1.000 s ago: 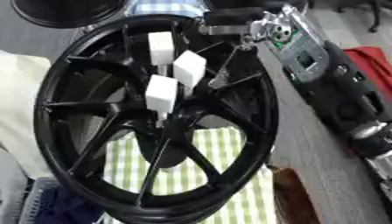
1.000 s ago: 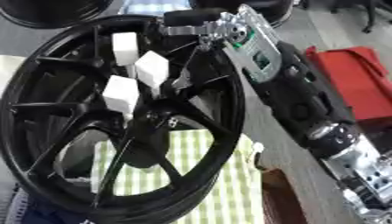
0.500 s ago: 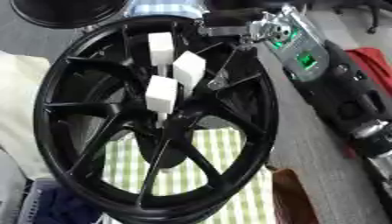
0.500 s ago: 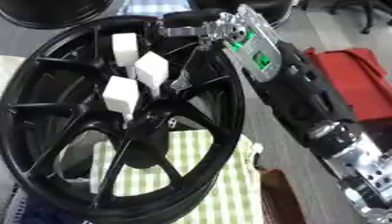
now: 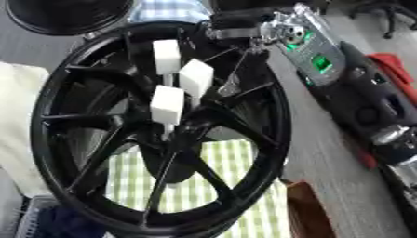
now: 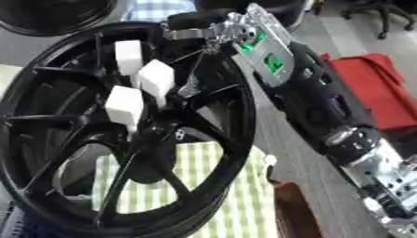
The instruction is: Pull the pin out of the wheel hub.
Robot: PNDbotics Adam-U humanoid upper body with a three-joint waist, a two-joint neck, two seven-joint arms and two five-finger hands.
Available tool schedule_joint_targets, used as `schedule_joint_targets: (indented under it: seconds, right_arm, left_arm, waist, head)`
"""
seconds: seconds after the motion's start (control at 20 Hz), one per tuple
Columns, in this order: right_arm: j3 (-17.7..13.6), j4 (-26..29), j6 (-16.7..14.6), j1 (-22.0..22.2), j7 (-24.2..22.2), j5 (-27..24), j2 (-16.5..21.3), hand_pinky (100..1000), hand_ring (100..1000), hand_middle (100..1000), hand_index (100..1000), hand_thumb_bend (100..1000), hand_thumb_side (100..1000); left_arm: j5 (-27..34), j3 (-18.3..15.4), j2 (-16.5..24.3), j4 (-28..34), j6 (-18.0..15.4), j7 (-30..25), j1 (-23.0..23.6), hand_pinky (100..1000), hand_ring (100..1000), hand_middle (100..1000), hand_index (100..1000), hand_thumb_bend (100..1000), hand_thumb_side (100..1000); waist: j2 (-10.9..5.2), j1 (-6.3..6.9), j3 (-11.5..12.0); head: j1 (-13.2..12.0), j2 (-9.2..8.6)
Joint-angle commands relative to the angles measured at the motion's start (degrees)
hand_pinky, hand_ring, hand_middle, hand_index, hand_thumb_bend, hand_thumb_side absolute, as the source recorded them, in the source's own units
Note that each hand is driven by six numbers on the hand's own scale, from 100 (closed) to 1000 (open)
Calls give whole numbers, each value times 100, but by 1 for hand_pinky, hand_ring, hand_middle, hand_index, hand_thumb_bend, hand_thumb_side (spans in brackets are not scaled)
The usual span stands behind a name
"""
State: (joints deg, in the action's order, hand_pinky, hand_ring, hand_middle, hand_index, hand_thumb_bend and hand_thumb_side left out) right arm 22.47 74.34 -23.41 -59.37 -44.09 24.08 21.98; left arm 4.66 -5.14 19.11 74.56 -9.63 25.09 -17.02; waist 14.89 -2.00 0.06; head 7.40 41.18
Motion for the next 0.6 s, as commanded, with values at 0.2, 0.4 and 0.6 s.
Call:
schedule_joint_targets:
  seconds: [0.2, 0.4, 0.6]
  right_arm:
    - [-5, 83, -761, -160, -788, -92, 141, 739, 695, 613, 724, 444, 218]
    - [15, 102, -700, -166, -788, -192, 125, 725, 689, 606, 718, 445, 214]
    - [77, 92, -612, -166, -788, -298, 110, 704, 680, 597, 713, 444, 200]
  left_arm:
    - [-20, -6, 73, 30, 0, -17, -54, 721, 636, 534, 753, 305, 634]
    - [-33, -1, 67, 4, 3, -19, -58, 722, 636, 535, 753, 305, 634]
    - [-59, 7, 58, -22, 4, -23, -67, 722, 636, 535, 754, 303, 635]
  waist:
    - [-194, 2, 4]
    - [-226, -14, 9]
    - [-253, -32, 21]
  head:
    - [54, -62]
    - [69, -25]
    - [85, 10]
